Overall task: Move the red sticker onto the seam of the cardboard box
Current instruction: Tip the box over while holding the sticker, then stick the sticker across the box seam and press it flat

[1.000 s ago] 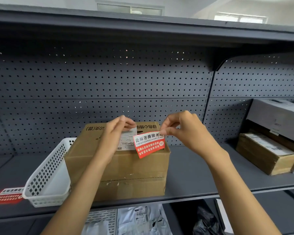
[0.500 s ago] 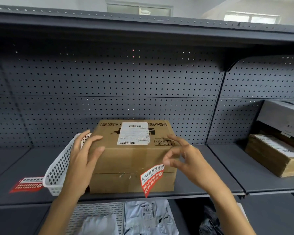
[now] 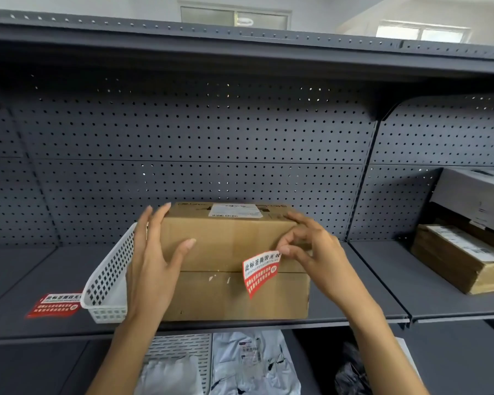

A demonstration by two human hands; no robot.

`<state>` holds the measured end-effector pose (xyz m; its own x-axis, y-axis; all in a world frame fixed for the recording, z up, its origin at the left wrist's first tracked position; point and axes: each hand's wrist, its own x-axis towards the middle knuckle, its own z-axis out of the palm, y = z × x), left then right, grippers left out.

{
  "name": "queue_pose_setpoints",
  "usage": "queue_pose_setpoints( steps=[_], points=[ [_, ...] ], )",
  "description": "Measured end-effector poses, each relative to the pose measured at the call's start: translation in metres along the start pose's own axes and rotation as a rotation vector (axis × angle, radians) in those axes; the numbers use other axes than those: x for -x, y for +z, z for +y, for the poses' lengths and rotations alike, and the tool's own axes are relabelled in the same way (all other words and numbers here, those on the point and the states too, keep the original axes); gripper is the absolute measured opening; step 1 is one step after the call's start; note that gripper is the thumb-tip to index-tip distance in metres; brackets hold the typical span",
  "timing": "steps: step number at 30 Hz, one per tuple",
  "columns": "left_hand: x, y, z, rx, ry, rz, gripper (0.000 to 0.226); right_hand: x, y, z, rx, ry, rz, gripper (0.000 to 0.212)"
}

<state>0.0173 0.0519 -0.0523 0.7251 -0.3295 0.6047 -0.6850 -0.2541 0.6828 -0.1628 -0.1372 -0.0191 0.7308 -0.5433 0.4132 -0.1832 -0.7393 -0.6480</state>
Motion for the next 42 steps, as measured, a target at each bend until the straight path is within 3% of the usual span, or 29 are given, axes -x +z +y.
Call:
queue_pose_setpoints(
  steps=[4, 7, 11, 15, 19, 23, 30, 36, 42],
  points=[
    [-0.012, -0.005, 0.026, -0.239, 0.146, -0.049, 0.050, -0.017, -0.015, -0.007, 0.037, -0.010, -0.056, 0.019],
    [-0.026, 0.001, 0.033, -0.399, 0.126, -0.125, 0.046, -0.036, -0.025, -0.021, 0.055, 0.037, -0.124, 0.026],
    [-0.039, 0.019, 0.024, -0.412, 0.048, -0.159, 0.048, -0.060, -0.024, -0.028, 0.074, 0.082, -0.150, 0.030],
    [-0.039, 0.032, 0.017, -0.456, 0.119, -0.044, 0.046, -0.064, -0.021, -0.035, 0.149, 0.035, -0.057, 0.028],
    [-0.047, 0.038, 0.012, -0.506, 0.217, 0.016, 0.044, -0.056, -0.024, -0.048, 0.041, 0.018, -0.261, 0.020],
    [-0.050, 0.043, 0.011, -0.486, 0.278, -0.008, 0.044, -0.056, -0.016, -0.049, 0.005, 0.044, -0.312, 0.024],
    [-0.050, 0.045, 0.015, -0.442, 0.267, -0.002, 0.043, -0.059, 0.007, -0.039, 0.111, 0.096, -0.208, 0.021],
    [-0.049, 0.044, 0.019, -0.430, 0.265, 0.001, 0.066, -0.063, 0.012, -0.039, 0.219, 0.103, -0.117, 0.020],
    [-0.047, 0.042, 0.021, -0.453, 0.250, -0.022, 0.071, -0.065, 0.014, -0.040, 0.308, 0.107, -0.076, 0.022]
  ],
)
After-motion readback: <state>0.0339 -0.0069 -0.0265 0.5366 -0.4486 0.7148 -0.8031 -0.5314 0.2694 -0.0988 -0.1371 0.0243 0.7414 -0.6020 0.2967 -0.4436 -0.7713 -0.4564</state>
